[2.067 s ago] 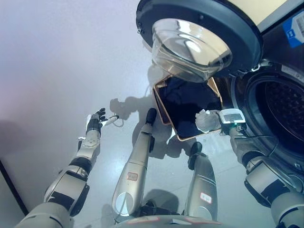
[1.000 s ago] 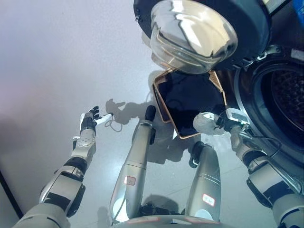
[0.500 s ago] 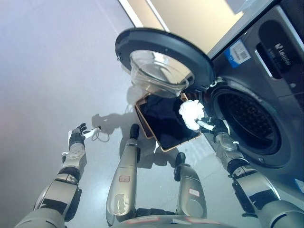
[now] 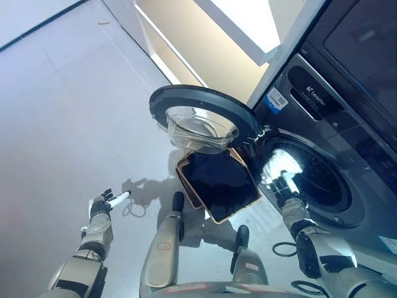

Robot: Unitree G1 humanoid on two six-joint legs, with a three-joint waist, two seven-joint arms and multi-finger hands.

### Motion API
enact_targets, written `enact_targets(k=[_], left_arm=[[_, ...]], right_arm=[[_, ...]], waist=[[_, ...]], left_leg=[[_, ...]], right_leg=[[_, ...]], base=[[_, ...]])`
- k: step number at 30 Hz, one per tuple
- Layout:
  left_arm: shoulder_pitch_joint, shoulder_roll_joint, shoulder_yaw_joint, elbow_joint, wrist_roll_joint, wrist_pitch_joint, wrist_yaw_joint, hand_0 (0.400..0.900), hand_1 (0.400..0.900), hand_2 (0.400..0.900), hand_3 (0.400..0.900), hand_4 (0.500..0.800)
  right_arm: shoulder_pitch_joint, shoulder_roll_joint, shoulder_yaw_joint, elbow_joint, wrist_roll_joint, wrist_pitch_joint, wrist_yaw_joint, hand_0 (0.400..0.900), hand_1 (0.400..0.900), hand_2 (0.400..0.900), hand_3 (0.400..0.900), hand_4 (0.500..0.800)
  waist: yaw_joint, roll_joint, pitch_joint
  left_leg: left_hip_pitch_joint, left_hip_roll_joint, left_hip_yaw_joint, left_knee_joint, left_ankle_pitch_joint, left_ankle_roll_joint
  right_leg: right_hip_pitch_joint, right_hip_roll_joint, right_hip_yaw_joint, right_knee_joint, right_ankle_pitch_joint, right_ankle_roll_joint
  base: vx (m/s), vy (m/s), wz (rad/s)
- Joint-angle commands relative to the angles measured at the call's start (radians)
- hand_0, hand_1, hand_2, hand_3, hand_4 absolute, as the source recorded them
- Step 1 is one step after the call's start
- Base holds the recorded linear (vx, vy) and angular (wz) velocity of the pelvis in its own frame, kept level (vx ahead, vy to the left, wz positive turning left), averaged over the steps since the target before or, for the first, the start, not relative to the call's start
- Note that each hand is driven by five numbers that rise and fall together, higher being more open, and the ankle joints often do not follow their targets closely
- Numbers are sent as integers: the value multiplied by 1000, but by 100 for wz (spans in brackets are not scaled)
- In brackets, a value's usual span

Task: Put the clothes in the basket into the washing machine.

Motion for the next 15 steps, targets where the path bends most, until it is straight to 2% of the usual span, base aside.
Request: enact_targets(k=[1, 6, 7, 8, 11, 15], left_arm=[[-10, 45, 4, 8, -32, -55, 35, 900, 900, 900, 900, 800], [-22, 59, -8, -27, -46, -57, 44, 900, 900, 900, 900, 800], [-23, 62, -6, -29, -49, -56, 44, 900, 900, 900, 900, 800], [-24, 62, -18, -53, -51, -60, 47, 900, 900, 900, 900, 800], [-24, 58, -23, -57, -42, -57, 45, 900, 900, 900, 900, 800], [-42, 60, -20, -27, -41, -54, 43, 900, 900, 900, 900, 800]], right_arm=[[-140, -190, -75, -25, 101, -105, -33, 400, 400, 400, 400, 500], [-241, -351, -114, -11, 147, -114, -70, 400, 400, 400, 400, 500], [-247, -375, -114, -11, 139, -112, -72, 494, 494, 494, 494, 556], [-254, -393, -105, -3, 131, -106, -76, 900, 900, 900, 900, 800], [-246, -394, -84, 6, 103, -85, -63, 900, 900, 900, 900, 800], [-215, -345, -71, 35, 92, -72, -47, 900, 900, 900, 900, 800]], waist=[[34, 48, -1], [43, 56, -14], [42, 53, -16], [45, 52, -19], [43, 45, -21], [35, 32, -19]], left_leg=[[-124, 35, -63, -18, 79, -114], [-134, 28, -52, -50, 96, -118], [-137, 28, -50, -50, 98, -119], [-141, 25, -48, -52, 98, -119], [-148, 27, -48, -52, 101, -118], [-151, 33, -48, -39, 95, -117]], right_leg=[[63, -39, 8, -1, 30, 20], [63, -57, 4, -41, 58, 29], [62, -57, 5, -45, 61, 30], [61, -59, 3, -50, 66, 30], [63, -57, 5, -57, 68, 30], [67, -51, 10, -59, 65, 26]], base=[[-9, 46, -3], [-11, 16, -2], [0, 0, 0], [0, 0, 0], [-5, 1, -3], [-7, -13, -4]])
